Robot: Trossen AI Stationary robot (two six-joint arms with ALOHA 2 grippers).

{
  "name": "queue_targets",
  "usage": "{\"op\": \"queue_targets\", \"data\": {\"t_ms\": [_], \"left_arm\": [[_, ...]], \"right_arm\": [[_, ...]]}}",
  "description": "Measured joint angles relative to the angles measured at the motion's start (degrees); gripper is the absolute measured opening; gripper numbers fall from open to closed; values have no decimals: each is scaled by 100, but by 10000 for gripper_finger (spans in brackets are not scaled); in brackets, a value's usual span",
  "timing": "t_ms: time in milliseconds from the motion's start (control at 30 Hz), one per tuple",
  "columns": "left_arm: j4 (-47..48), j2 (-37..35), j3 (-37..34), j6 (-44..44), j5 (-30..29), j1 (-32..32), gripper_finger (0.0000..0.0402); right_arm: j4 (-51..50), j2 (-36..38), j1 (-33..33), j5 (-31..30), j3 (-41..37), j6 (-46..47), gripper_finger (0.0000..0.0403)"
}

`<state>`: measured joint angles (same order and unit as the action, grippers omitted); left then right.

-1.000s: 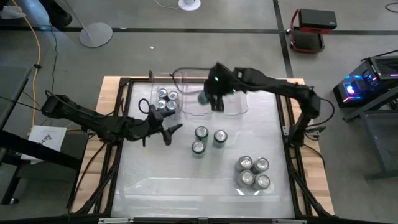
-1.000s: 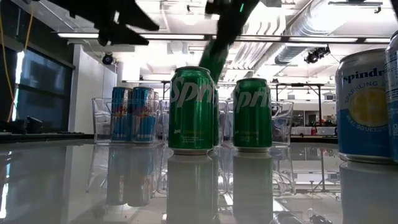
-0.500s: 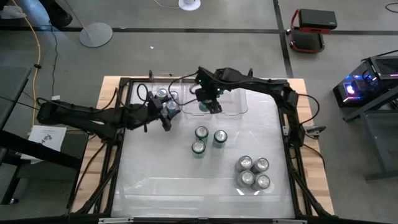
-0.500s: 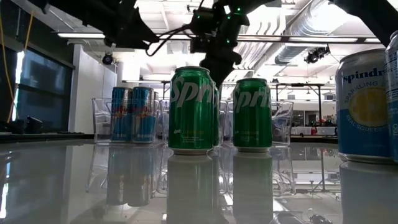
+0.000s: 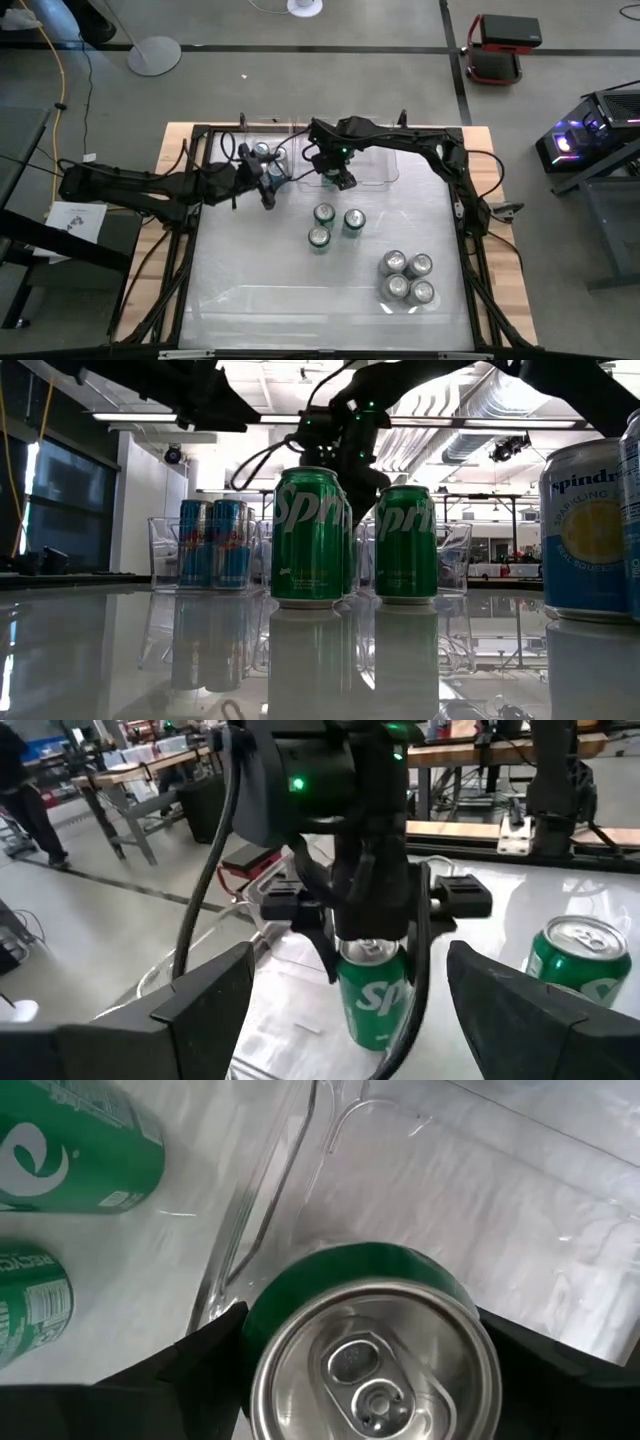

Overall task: Sort soda cans
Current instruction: Put the bottom right green soda can into the center transparent bin

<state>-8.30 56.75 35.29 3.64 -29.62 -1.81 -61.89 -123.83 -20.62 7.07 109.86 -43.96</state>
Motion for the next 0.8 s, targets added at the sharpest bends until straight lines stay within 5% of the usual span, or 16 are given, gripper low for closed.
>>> {"op": "queue_targets", "data": {"t_ms": [533, 800], "left_arm": [[-85, 0, 0, -50, 60, -198, 310], [-63, 0, 0, -144, 61, -198, 310]], "right_arm": [[130, -49, -30, -239, 30, -7, 361], [-418, -53, -28, -204, 775, -5, 363]]}}
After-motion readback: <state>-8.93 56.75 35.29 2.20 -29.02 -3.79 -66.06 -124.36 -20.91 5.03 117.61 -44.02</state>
